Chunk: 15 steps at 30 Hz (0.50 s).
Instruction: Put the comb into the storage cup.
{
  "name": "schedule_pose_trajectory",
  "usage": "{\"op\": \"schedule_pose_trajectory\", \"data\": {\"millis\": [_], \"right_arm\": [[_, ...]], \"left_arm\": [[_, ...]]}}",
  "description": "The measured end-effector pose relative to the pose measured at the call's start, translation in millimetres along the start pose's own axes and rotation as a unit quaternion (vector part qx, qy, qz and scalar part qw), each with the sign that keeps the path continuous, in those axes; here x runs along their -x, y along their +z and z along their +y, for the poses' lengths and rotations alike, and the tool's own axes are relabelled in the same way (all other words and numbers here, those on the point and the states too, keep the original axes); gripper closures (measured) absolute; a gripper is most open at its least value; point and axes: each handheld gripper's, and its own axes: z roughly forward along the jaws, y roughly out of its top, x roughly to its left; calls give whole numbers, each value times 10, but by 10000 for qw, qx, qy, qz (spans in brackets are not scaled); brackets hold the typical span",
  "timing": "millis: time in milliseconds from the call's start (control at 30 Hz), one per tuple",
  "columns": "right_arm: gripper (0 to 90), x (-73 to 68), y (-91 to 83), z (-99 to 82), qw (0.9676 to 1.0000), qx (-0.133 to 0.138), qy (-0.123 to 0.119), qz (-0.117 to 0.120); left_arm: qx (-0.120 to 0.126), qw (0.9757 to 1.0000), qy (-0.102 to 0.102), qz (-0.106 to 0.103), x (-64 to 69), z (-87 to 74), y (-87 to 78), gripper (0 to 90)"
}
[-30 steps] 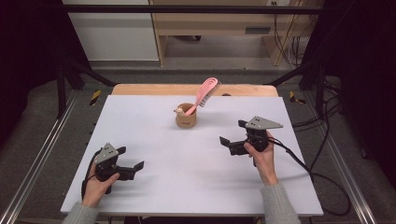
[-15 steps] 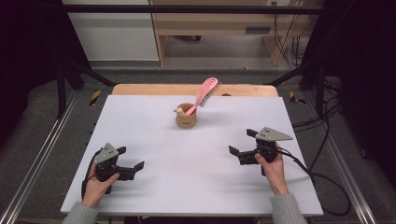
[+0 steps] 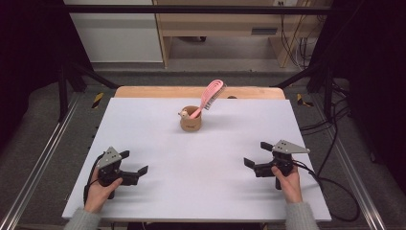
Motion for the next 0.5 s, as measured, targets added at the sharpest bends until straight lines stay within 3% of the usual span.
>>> {"op": "schedule_pose_trajectory", "data": {"millis": [500], "right_arm": [[11, 85, -113, -174, 10000, -58, 64, -7]], "left_arm": [[11, 10000, 24, -23, 1, 4, 5, 4]]}}
